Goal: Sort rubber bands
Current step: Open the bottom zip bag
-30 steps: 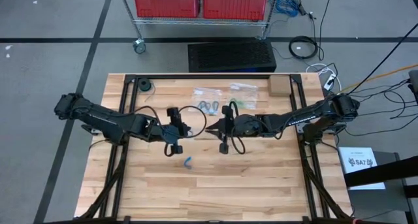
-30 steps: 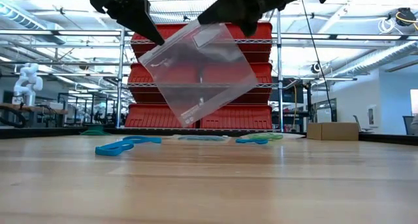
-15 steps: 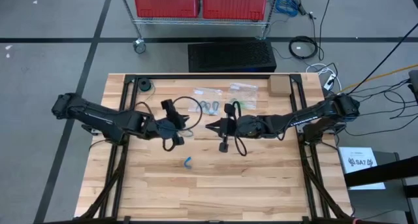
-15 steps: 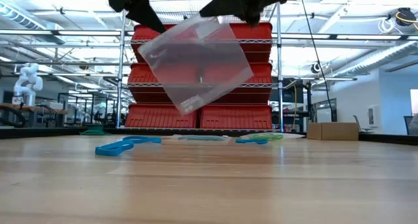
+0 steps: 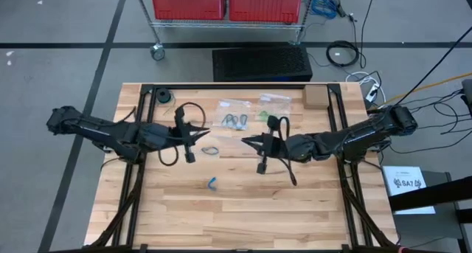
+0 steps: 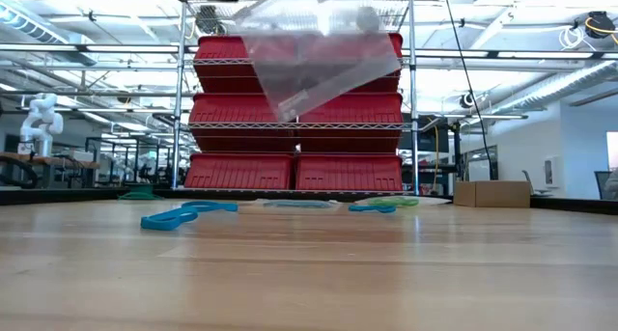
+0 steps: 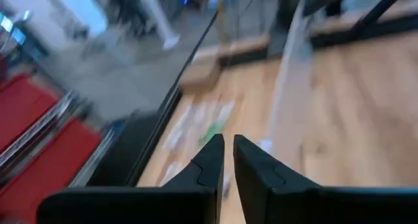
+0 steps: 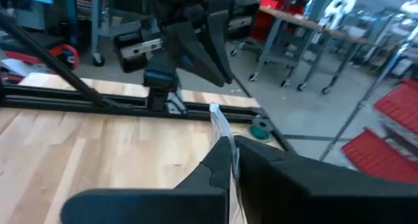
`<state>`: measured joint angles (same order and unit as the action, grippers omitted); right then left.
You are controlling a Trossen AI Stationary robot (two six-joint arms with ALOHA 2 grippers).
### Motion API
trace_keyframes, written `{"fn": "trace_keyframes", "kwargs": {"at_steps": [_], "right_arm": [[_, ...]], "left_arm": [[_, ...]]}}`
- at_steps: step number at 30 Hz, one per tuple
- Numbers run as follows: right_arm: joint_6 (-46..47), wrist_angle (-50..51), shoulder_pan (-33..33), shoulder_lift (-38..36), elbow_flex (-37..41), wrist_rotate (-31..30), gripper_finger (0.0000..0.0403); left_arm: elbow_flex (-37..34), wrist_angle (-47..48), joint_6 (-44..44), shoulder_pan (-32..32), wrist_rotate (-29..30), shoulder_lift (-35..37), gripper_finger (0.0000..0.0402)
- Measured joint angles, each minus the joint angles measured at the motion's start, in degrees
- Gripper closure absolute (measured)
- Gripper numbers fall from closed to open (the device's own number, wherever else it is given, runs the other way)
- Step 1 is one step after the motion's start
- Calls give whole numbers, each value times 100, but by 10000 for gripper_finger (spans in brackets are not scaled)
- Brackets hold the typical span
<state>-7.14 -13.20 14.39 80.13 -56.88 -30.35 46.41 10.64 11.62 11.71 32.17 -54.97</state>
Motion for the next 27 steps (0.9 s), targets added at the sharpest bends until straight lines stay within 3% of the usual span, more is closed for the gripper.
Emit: {"fn": "trace_keyframes", "kwargs": {"at_steps": [10, 16, 27], "right_arm": [[-612, -558, 490, -185, 64, -857, 403], [-813, -862, 603, -185, 85, -852, 403], [-781, -1119, 597, -161, 90, -531, 403]], "left_arm": [[-2141, -3743, 662, -815, -2334, 787, 360], [-3110, -5849, -129, -1233, -3337, 720, 363], [-3016, -6131, -685, -1272, -3928, 474, 363]]}}
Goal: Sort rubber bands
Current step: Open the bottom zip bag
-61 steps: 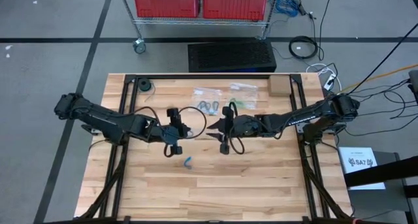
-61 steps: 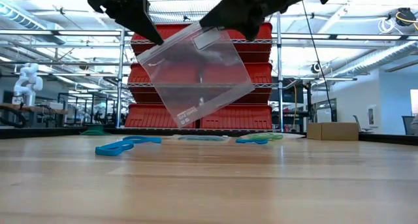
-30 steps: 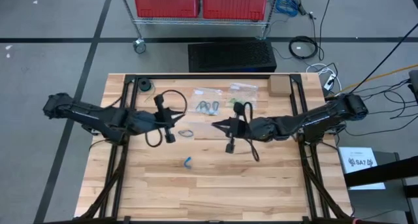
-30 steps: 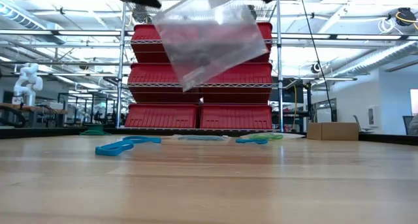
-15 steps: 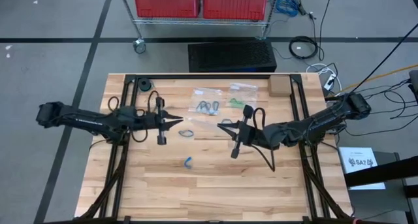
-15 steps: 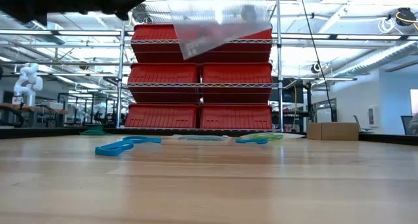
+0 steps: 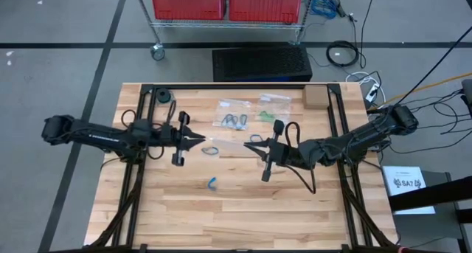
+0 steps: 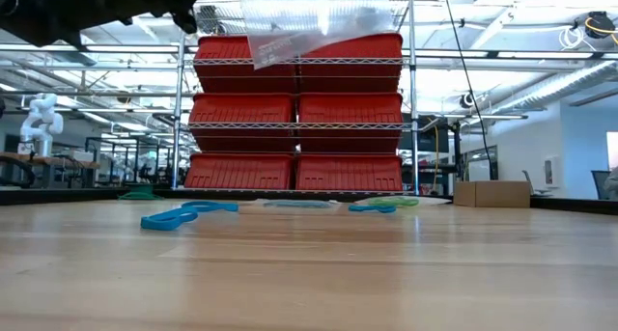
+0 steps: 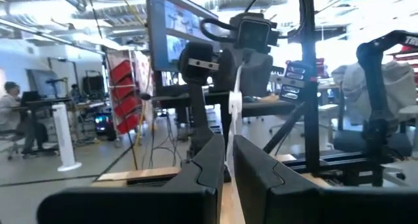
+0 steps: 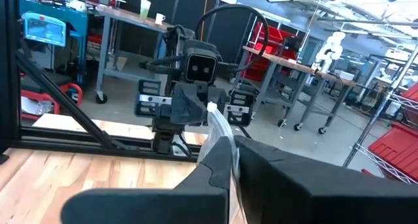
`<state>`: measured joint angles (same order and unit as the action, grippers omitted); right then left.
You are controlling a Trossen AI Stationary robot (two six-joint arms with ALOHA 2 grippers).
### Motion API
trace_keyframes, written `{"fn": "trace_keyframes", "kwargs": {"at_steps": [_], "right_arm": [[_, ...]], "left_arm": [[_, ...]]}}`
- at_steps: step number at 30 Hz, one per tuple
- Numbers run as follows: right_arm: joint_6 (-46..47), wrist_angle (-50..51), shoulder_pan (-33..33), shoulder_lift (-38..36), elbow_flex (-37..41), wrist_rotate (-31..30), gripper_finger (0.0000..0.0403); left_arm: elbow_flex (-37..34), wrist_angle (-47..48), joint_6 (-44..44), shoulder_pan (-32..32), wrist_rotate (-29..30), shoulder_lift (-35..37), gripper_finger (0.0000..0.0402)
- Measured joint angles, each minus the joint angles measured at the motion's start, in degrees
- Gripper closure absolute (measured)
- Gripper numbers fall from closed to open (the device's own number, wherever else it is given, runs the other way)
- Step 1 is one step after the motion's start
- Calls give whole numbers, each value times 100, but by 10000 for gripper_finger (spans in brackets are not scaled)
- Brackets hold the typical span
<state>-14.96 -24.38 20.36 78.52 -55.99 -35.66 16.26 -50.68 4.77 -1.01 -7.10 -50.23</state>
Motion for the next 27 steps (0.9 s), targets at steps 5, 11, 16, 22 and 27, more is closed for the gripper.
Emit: {"fn": "trace_keyframes", "kwargs": {"at_steps": [5, 11, 16, 22, 27], "right_arm": [[-9, -24, 0, 0, 0, 0, 403], [-9, -13, 0, 2, 0, 126, 403], [-11, 17, 0, 2, 0, 127, 403], [-9, 48, 0, 2, 0, 127, 403], [-9, 59, 0, 2, 0, 127, 403]], "left_arm": [[131, -46, -143, 6, -56, -263, 344], [359, -166, -148, 6, -49, -577, 307], [463, -165, -145, 6, -53, -626, 297], [463, -129, -146, 6, -53, -626, 297], [463, -129, -147, 6, -51, -626, 325]]}}
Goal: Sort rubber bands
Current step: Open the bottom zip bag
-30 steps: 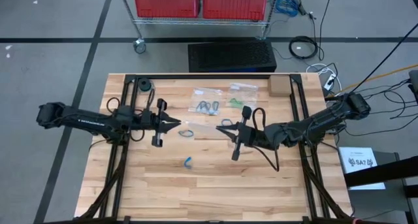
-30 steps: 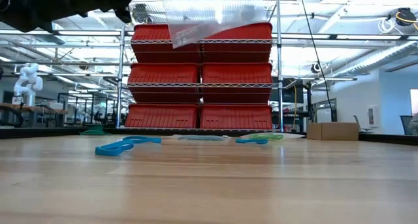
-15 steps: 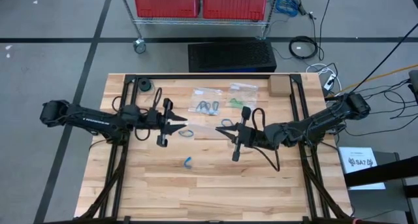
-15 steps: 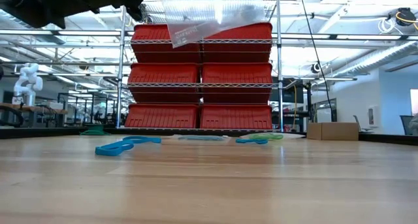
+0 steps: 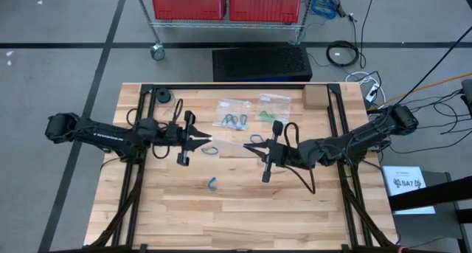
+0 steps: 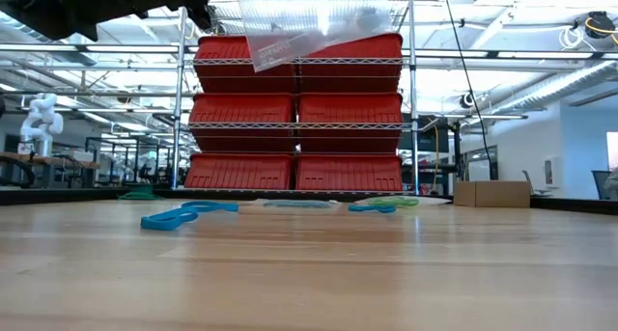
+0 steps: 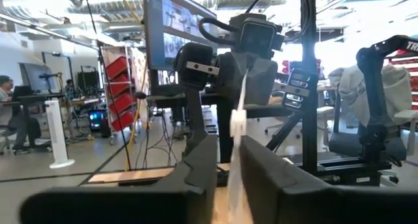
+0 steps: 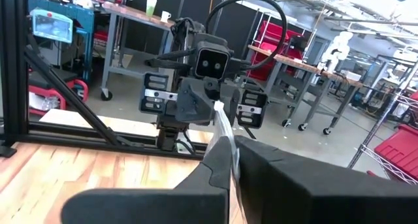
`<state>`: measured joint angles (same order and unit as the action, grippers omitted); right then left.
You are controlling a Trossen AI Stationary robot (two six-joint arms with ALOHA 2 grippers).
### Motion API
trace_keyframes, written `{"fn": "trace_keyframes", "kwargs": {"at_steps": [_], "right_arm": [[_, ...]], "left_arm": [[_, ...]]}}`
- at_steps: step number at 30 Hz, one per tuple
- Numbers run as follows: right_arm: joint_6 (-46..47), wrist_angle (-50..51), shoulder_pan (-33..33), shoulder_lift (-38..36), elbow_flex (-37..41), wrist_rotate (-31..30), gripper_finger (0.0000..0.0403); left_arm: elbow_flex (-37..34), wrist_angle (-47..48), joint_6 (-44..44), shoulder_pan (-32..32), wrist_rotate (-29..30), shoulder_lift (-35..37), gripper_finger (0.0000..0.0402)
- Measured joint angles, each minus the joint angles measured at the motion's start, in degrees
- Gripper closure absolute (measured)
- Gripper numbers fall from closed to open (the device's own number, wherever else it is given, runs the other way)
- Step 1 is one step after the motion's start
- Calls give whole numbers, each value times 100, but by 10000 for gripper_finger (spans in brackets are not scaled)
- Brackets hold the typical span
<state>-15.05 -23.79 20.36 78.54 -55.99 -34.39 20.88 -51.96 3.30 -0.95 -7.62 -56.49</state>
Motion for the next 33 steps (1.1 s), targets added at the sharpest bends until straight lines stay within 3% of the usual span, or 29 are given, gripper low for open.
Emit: {"fn": "trace_keyframes", "kwargs": {"at_steps": [5, 12, 21, 27, 33], "right_arm": [[9, 159, -20, 2, 0, 4, 403], [786, 831, -194, -6, 0, 13, 392], [1184, 1490, -489, -26, -13, 62, 299], [1764, 1932, -1089, 215, -374, 1505, 266], [1648, 2190, -1418, 977, -960, 1837, 272]], "left_arm": [[0, 44, 49, -13, 63, 0, 392], [0, 402, 377, -22, 124, 2, 398], [0, 1761, 760, -22, 716, 4, 400], [0, 2154, 771, -21, 706, 3, 401], [-2, 2374, 812, -22, 695, -3, 401]]}}
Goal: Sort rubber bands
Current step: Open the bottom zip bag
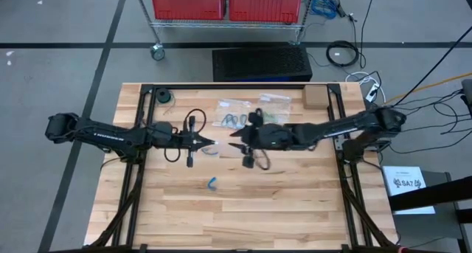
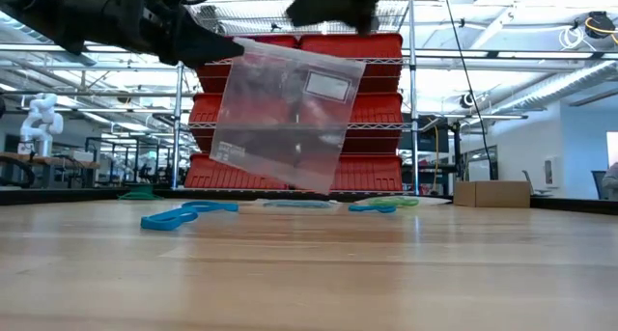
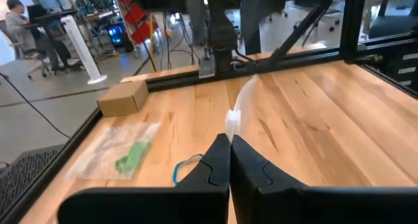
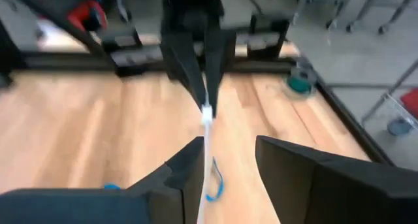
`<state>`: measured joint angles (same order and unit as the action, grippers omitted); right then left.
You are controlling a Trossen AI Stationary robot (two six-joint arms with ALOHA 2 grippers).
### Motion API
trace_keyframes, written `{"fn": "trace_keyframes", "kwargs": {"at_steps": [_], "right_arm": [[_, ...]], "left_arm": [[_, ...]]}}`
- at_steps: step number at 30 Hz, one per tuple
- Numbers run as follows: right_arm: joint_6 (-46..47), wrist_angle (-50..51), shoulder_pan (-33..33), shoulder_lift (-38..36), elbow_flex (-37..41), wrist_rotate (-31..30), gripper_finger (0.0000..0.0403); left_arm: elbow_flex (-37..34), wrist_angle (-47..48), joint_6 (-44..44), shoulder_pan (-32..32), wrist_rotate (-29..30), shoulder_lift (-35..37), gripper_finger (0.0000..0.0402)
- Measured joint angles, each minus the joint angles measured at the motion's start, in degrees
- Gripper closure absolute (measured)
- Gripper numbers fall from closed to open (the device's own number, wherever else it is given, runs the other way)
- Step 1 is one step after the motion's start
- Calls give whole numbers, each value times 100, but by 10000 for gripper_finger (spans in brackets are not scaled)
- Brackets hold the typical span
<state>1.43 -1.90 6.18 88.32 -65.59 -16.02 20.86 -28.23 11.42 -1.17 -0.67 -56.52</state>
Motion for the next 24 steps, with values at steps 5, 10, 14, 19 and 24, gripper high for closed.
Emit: {"fn": "trace_keyframes", "kwargs": {"at_steps": [5, 10, 14, 19, 24], "right_arm": [[-95, 741, -66, 847, -855, 7, 283], [-102, 1478, -89, 1551, -1784, 10, 287], [-104, 1793, -128, 1859, -2183, 9, 287], [-44, 1889, -189, 1945, -2241, 1, 298], [-33, 2047, -245, 1941, -2244, 3, 351]], "left_arm": [[0, 137, -1, 2, 40, -99, 401], [0, 151, -2, 2, 162, -228, 401], [0, 140, -4, 1, 170, -238, 401], [0, 135, -4, 2, 175, -238, 401], [0, 13, -18, 2, 190, -240, 401]]}}
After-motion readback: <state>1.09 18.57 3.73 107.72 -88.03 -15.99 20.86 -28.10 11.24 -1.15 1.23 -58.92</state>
